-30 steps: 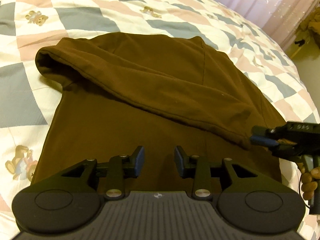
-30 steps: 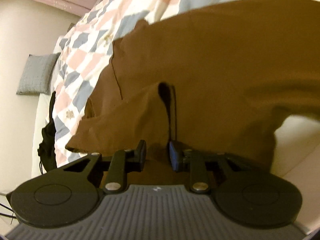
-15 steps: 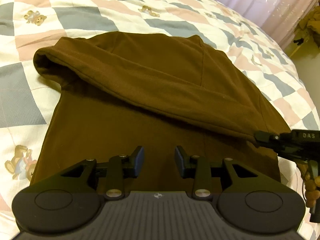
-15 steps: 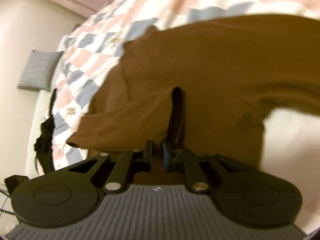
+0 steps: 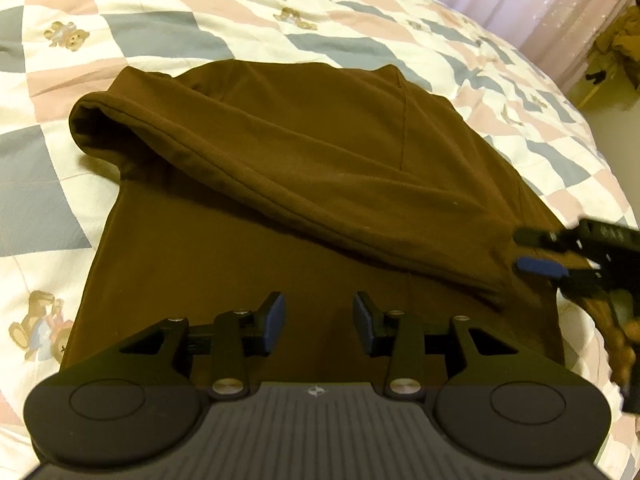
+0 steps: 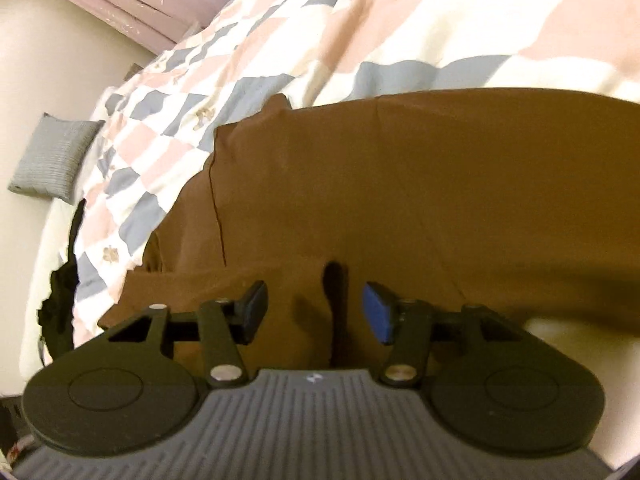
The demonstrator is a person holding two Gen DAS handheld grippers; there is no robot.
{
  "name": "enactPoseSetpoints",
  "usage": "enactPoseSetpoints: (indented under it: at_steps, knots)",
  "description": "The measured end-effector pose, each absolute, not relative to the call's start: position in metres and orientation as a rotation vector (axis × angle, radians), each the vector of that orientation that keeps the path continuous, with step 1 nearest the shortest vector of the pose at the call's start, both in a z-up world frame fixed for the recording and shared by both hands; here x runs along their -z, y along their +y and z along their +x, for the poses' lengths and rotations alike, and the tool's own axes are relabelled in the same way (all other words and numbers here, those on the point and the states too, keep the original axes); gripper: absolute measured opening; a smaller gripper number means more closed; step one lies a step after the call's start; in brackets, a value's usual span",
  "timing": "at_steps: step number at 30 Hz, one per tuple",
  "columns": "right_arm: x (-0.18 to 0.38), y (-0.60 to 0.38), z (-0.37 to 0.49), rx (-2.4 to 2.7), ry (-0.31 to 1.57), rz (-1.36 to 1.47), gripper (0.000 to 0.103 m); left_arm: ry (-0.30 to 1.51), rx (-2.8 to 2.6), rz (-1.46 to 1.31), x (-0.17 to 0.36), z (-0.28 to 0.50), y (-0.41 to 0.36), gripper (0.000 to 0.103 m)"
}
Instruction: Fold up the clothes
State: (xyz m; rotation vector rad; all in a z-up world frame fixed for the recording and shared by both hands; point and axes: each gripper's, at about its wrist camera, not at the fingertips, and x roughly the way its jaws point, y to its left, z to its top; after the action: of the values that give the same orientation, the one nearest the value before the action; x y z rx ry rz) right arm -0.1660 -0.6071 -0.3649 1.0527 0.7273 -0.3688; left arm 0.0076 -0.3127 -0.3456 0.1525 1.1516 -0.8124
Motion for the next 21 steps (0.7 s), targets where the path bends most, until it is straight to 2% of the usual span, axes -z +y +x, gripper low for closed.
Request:
enactPoseSetpoints:
  at_steps: [1, 4, 9, 15, 21]
  knots:
    - [0.371, -0.608, -0.16, 0.34, 0.734, 1.072, 0.038, 1.15, 0.81, 0.149, 0.345, 0.008, -0.312, 0.04]
    - [0.379, -0.601, -0.144, 0.27, 0.757, 1.082, 0.009, 1.147, 0.801, 0.148, 0.345, 0.009, -0.31, 0.04]
    - [0.34, -0.611, -0.151, 0.272, 0.713, 0.964, 0.007, 1.145, 0.766, 0.153, 0.343, 0.016, -0.304, 0.04]
    - [0.28, -0.678, -0.185, 0.42, 0.707, 0.817, 0.007, 1.122, 0.755, 0.148, 0.335, 0.027, -0.297, 0.04]
    - [0.275, -0.7, -0.212, 0.504, 0.808, 0.764, 0.007, 1.094, 0.775, 0.16, 0.331, 0.033, -0.305, 0.04]
